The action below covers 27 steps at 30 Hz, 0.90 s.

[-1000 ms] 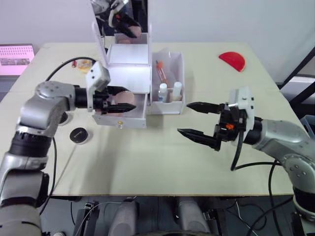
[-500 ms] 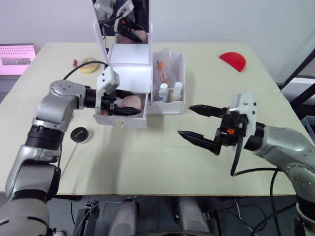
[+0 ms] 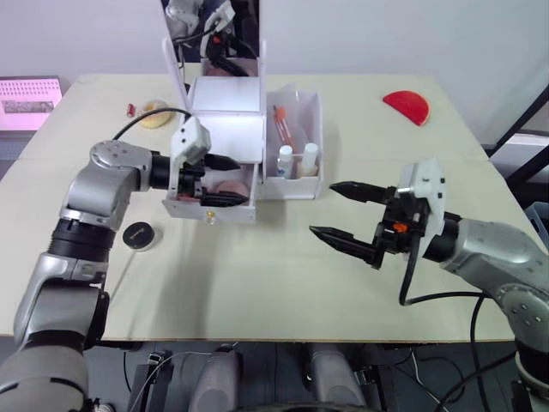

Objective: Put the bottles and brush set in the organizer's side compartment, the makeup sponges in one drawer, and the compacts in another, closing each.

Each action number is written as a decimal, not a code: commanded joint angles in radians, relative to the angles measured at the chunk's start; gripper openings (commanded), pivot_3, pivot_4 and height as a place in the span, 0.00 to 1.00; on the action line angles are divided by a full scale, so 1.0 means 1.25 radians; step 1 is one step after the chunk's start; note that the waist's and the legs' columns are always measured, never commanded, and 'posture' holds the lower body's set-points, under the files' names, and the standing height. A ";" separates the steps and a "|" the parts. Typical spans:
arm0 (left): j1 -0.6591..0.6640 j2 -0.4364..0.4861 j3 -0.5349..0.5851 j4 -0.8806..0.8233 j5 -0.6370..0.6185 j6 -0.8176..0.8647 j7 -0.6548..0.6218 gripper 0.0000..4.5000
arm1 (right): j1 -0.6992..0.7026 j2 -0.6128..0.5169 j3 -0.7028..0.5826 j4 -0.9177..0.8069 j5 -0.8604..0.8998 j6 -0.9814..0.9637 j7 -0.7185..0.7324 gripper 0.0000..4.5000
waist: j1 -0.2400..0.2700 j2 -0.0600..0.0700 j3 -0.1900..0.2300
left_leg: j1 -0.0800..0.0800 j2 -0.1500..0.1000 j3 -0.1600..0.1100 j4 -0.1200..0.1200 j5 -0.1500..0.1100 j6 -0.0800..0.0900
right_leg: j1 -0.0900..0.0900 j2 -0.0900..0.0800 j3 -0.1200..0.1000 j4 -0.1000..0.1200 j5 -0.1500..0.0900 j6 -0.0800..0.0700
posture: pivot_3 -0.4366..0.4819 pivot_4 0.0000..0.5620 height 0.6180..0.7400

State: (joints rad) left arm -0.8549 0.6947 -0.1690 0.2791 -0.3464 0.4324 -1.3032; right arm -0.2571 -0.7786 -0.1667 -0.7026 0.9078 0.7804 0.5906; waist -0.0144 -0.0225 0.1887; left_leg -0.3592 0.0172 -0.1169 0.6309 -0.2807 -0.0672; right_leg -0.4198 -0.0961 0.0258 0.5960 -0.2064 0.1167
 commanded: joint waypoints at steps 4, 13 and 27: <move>-0.058 0.040 0.078 -0.007 -0.028 0.029 -0.013 0.99 | -0.013 0.000 -0.006 -0.010 -0.003 -0.013 -0.004 1.00 | -0.002 0.000 0.000 | 0.000 0.000 0.000 0.000 0.000 0.000 | 0.000 0.000 0.000 0.000 0.000 0.000 | 0.48 0.27 1.00; 0.051 0.234 0.169 -0.156 -0.156 0.191 -0.152 0.32 | -0.031 -0.009 -0.035 0.007 0.011 -0.019 0.012 1.00 | -0.007 0.000 0.000 | 0.001 0.000 0.000 -0.002 0.000 0.000 | -0.001 0.000 0.000 0.001 -0.001 0.001 | 0.48 0.27 1.00; 0.318 0.279 0.179 -0.290 -0.080 0.099 -0.040 0.02 | -0.098 -0.030 -0.052 0.055 0.031 -0.011 0.052 1.00 | 0.000 0.000 0.001 | 0.000 0.000 0.000 0.000 0.000 0.000 | -0.001 0.000 0.000 0.000 0.000 0.000 | 0.48 0.27 1.00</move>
State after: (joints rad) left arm -0.4459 1.0473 0.0426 -0.0717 -0.4614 0.5730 -1.3938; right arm -0.3606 -0.8047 -0.2067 -0.6231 0.9297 0.7777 0.6473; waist -0.0143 -0.0225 0.1894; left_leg -0.3596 0.0173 -0.1170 0.6301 -0.2807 -0.0672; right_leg -0.4205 -0.0964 0.0260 0.5961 -0.2069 0.1165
